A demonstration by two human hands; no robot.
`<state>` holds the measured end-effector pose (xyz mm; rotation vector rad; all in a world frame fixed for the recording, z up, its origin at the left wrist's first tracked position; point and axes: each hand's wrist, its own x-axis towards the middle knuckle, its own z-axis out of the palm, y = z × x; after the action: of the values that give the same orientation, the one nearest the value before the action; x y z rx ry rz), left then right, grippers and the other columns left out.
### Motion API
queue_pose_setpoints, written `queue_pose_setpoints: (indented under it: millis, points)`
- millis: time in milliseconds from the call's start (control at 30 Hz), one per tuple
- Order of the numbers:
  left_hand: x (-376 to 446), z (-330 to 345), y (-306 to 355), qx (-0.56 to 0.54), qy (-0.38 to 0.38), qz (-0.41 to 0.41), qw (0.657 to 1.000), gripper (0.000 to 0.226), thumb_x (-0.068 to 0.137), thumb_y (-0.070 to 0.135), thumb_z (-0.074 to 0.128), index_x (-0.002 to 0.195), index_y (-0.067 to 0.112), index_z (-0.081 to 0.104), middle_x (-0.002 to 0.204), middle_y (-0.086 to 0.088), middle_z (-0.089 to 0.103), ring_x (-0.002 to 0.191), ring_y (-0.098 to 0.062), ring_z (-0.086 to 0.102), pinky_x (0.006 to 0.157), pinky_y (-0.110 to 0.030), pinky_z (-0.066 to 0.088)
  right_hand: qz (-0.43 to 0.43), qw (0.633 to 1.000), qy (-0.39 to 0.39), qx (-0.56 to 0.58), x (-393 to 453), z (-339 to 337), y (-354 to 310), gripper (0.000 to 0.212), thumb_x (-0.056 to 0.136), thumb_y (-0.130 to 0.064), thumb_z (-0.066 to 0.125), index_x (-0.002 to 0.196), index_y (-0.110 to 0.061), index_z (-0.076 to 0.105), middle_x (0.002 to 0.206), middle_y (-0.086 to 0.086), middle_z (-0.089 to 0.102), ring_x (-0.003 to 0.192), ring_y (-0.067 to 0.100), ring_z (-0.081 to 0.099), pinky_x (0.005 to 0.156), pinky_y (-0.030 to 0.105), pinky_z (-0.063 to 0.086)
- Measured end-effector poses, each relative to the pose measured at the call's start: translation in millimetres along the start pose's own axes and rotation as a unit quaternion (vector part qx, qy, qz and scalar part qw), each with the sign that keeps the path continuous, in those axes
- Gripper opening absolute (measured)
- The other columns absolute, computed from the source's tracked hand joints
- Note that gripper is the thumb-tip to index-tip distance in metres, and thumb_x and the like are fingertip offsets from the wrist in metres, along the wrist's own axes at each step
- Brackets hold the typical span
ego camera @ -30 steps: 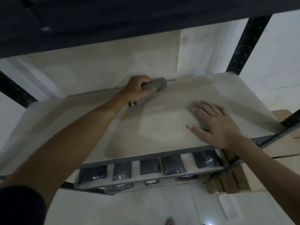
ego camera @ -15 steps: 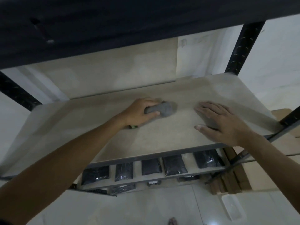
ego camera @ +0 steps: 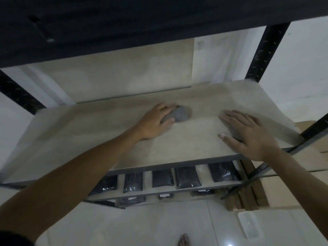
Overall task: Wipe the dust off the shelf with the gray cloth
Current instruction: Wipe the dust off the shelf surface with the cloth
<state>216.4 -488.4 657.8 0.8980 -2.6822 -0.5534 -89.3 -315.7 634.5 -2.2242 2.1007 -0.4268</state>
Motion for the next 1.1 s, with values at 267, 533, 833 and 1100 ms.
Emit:
queue_pose_setpoints:
  millis: [267, 533, 833, 1100]
  points:
    - [-13, -18, 20, -0.037, 0.005, 0.006, 0.999, 0.032, 0.098, 0.022, 0.057, 0.115, -0.002, 0.066, 0.112, -0.017, 0.066, 0.103, -0.029, 0.062, 0.094, -0.036, 0.048, -0.001, 1.0, -0.013, 0.003, 0, -3, 2, 0.074, 0.096, -0.071, 0.024, 0.156, -0.029, 0.031, 0.165, -0.008, 0.028, 0.154, 0.012, 0.02, 0.123, 0.041, 0.019]
    - [-18, 4, 21, -0.007, 0.015, -0.029, 0.999, 0.037, 0.102, 0.018, 0.055, 0.135, 0.001, 0.057, 0.114, -0.02, 0.058, 0.108, -0.032, 0.056, 0.095, -0.034, 0.043, -0.009, 1.0, -0.007, -0.01, 0, 0, 5, 0.072, 0.097, -0.071, 0.025, 0.155, -0.029, 0.031, 0.163, -0.007, 0.031, 0.152, 0.013, 0.023, 0.121, 0.041, 0.021]
    - [-87, 7, 65, -0.13, -0.041, 0.026, 0.99, 0.021, 0.096, 0.028, 0.062, 0.117, 0.029, 0.064, 0.105, 0.017, 0.058, 0.101, 0.004, 0.057, 0.088, -0.018, 0.046, -0.008, 1.0, -0.018, -0.01, 1, -3, 2, 0.074, 0.097, -0.073, 0.02, 0.155, -0.029, 0.029, 0.164, -0.006, 0.029, 0.152, 0.015, 0.023, 0.122, 0.043, 0.021]
    - [-37, 5, 6, -0.003, 0.034, -0.051, 0.998, 0.03, 0.102, 0.019, 0.055, 0.128, 0.004, 0.061, 0.109, -0.016, 0.06, 0.104, -0.03, 0.055, 0.093, -0.038, 0.045, -0.01, 1.0, -0.011, -0.021, 0, -2, 1, 0.071, 0.097, -0.071, 0.023, 0.154, -0.03, 0.031, 0.163, -0.007, 0.032, 0.151, 0.015, 0.025, 0.12, 0.044, 0.022]
